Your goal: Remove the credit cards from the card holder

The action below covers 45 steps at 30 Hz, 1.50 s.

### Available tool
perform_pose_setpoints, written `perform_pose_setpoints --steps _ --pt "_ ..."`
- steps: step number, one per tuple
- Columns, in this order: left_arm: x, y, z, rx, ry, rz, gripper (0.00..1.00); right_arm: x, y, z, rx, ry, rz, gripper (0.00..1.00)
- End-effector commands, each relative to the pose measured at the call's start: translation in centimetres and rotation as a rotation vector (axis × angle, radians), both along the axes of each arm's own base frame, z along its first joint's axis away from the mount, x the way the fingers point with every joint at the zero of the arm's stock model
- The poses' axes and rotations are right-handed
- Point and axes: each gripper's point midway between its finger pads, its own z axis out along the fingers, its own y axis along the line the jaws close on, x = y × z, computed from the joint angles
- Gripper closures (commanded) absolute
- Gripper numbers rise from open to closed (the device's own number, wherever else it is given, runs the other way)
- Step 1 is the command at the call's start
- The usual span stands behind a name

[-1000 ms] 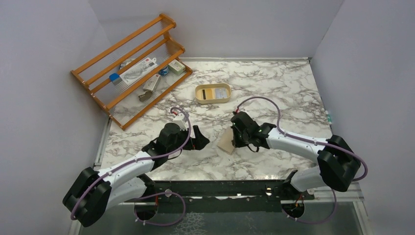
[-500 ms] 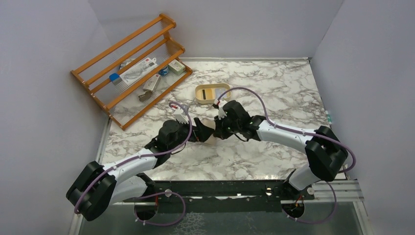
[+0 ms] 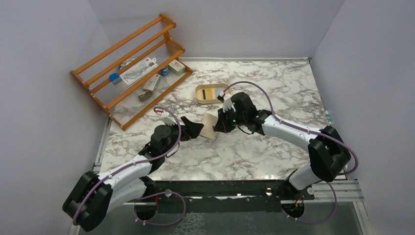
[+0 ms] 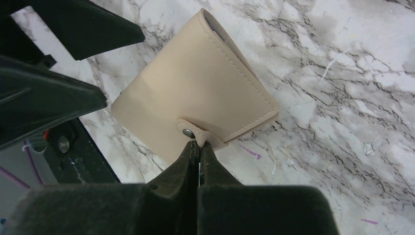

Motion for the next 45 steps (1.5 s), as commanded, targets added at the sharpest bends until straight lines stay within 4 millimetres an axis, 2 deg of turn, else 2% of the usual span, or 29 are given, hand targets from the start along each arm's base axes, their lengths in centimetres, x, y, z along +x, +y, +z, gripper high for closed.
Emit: perform_pose_setpoints --steps 1,3,8,10,11,12,13,14,20,22,27,28,30,32,33,38,41,45 --pt "0.8 0.6 0.5 -0.063 0.013 0.054 0.09 -0.3 2.2 4.8 0.134 -0.071 0.111 0.99" --pt "0.7 0.1 0.8 -0.114 0.016 0.033 0.06 -0.7 2.5 4.9 0.151 -0.062 0.133 0.99" --pt "0.7 -1.4 1.6 -0.223 0.033 -0.044 0.07 -1.0 2.8 4.9 0.167 -0.050 0.153 0.99" --pt "0.8 -1.7 2.2 -0.245 0.019 -0.055 0.17 -1.0 2.7 5.0 0.167 -0.052 0.156 0.99" --pt "0.9 -1.7 2.4 -0.252 0.009 -0.057 0.25 -1.1 2.7 5.0 0.167 -0.054 0.158 0.99" --pt "0.9 -1.7 2.8 -0.259 0.000 -0.061 0.40 -1.1 2.6 5.1 0.166 -0.058 0.157 0.99" --pt "0.9 -1.7 3.2 -0.267 -0.014 -0.064 0.73 -1.1 2.5 5.1 0.164 -0.059 0.158 0.99" --pt "1.0 -1.5 3.3 -0.278 -0.014 -0.055 0.99 -1.2 2.5 5.2 0.163 -0.063 0.160 0.99" --pt "0.8 -0.6 4.2 -0.304 -0.042 -0.032 1.00 -0.4 1.4 6.4 0.207 -0.075 0.109 0.99" --pt "0.8 -0.2 4.0 -0.304 -0.038 -0.015 1.00 0.4 0.3 8.1 0.284 -0.098 0.054 0.99" --pt "0.9 0.8 4.2 -0.312 -0.051 0.036 1.00 2.0 -3.4 9.8 0.444 -0.102 -0.106 0.98" --pt "0.9 0.9 4.5 -0.315 -0.058 0.040 1.00 2.3 -3.8 9.8 0.449 -0.108 -0.133 0.84" --pt "1.2 1.0 5.2 -0.317 -0.078 0.048 1.00 2.5 -4.2 9.2 0.424 -0.107 -0.159 0.26" --pt "1.5 1.0 5.8 -0.318 -0.094 0.053 1.00 2.3 -4.2 8.9 0.412 -0.101 -0.146 0.04" --pt "1.6 1.0 6.1 -0.319 -0.101 0.056 1.00 2.2 -4.2 8.9 0.416 -0.095 -0.139 0.01" --pt "2.2 1.3 7.2 -0.340 -0.120 0.089 1.00 0.2 -3.0 10.2 0.538 -0.080 -0.048 0.00" --pt "2.3 1.3 8.0 -0.354 -0.134 0.092 1.00 0.0 -1.8 9.8 0.537 -0.058 -0.034 0.00" --pt "2.5 1.0 8.6 -0.351 -0.149 0.085 1.00 0.5 -0.1 8.9 0.497 -0.001 -0.038 0.11"
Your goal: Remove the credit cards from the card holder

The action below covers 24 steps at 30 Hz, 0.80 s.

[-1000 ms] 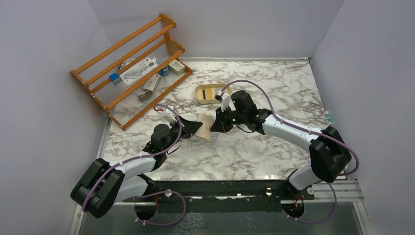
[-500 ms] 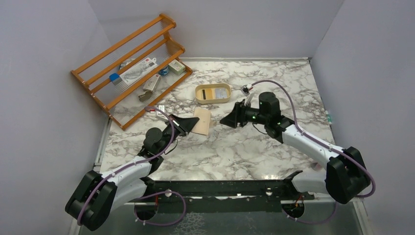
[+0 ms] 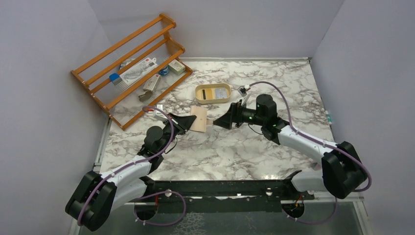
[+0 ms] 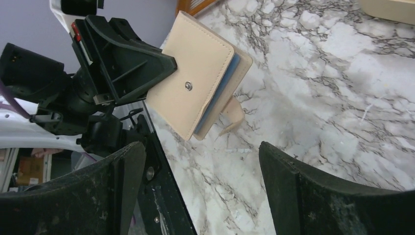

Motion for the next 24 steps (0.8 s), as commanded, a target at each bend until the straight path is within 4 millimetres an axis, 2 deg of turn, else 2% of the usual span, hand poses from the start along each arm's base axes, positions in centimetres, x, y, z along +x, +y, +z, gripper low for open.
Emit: perform_pose_setpoints --steps 1,4,9,14,19,24 --pt "0.8 -0.1 3.8 -0.039 -0.098 0.018 1.00 0.8 2.3 0.6 0.012 0.027 0.028 0.14" --pt "0.7 -0.3 4.1 -0.045 -0.104 0.013 1.00 1.6 2.7 -0.4 -0.012 0.086 0.012 0.23" --pt "0.4 -0.4 4.8 -0.057 -0.116 0.004 1.00 2.2 3.2 -1.9 -0.001 0.125 -0.002 0.29" --pt "0.1 -0.4 4.9 -0.066 -0.121 -0.003 1.00 2.8 3.7 -2.3 0.007 0.134 -0.003 0.49" --pt "-0.1 -0.6 5.4 -0.073 -0.129 -0.020 1.00 2.8 3.8 -2.6 0.030 0.132 -0.001 0.54" --pt "-0.3 -1.0 5.4 -0.088 -0.131 -0.046 1.00 2.4 4.4 -1.4 0.095 0.084 0.047 0.55"
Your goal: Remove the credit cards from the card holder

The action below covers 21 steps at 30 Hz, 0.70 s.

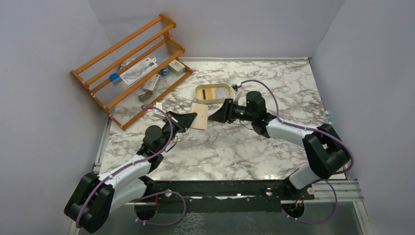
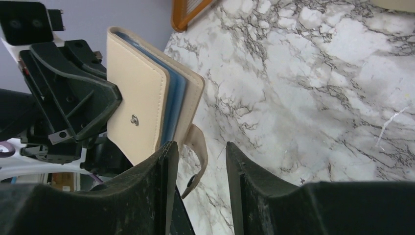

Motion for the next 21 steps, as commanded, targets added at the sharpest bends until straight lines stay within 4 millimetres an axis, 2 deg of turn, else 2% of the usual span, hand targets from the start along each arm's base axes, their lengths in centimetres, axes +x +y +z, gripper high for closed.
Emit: perform_pose_setpoints --steps 1,8,13,21 --pt "-0.5 -0.7 2.9 -0.063 -0.075 -0.041 1.00 -0.1 0.8 1.8 0.092 -0.070 0.044 0.58" --pt "-0.7 -0.5 3.2 -0.098 -0.084 -0.040 1.00 0.1 1.6 1.6 0.112 -0.053 0.076 0.66" --pt "-0.9 -0.5 3.5 -0.116 -0.090 -0.046 1.00 -0.1 1.8 1.3 0.132 -0.039 0.094 0.66" --pt "-1.1 -0.7 3.4 -0.140 -0.087 -0.062 1.00 -1.1 2.5 2.4 0.214 -0.048 0.173 0.67"
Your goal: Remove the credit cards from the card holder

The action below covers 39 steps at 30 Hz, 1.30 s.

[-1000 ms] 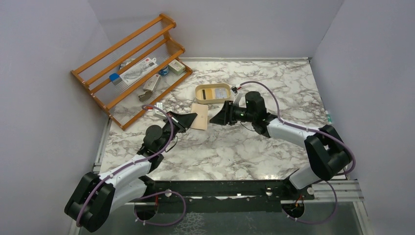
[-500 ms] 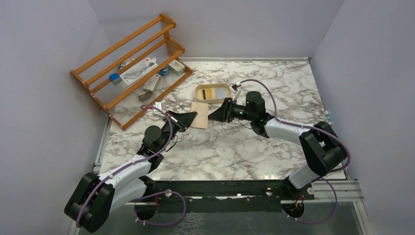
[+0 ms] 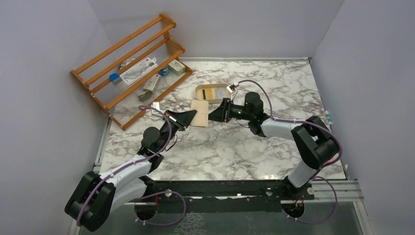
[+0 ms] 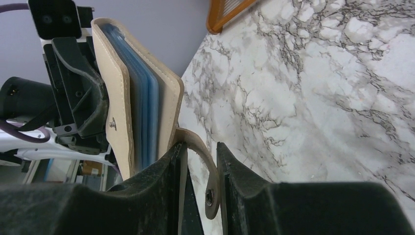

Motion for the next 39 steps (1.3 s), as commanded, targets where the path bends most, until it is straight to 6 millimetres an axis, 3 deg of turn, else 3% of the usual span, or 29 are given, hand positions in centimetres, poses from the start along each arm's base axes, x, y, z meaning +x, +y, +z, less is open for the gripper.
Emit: perform_pose_setpoints --steps 1,6,10,13,19,28,39 --pt "-0.8 -0.5 1.1 -0.044 -0.043 -0.044 1.00 -1.0 0.6 1.5 0.078 -0.040 0.084 0.67" --pt "-0.9 -0.2 0.9 -0.043 -0.041 -0.034 1.00 -1.5 0.6 1.5 0.086 -0.045 0.108 0.66" --pt "-0.8 0.1 1.1 -0.038 -0.055 -0.018 1.00 -1.8 0.2 0.9 0.062 -0.044 0.104 0.48" --pt "-0.8 0.3 1.1 -0.037 -0.057 -0.013 1.00 -2.1 -0.2 0.9 0.054 -0.057 0.101 0.43" --pt "-0.7 0.3 1.0 -0.035 -0.055 -0.013 1.00 -1.2 -0.9 1.3 0.008 -0.091 0.072 0.42" --pt "-0.5 0.4 0.9 -0.031 -0.052 -0.008 1.00 -0.4 -3.7 1.5 0.013 -0.099 -0.020 0.43" --pt "-0.2 -0.1 1.5 -0.036 -0.059 -0.025 1.00 -0.4 -2.8 3.0 0.088 -0.120 0.044 0.45"
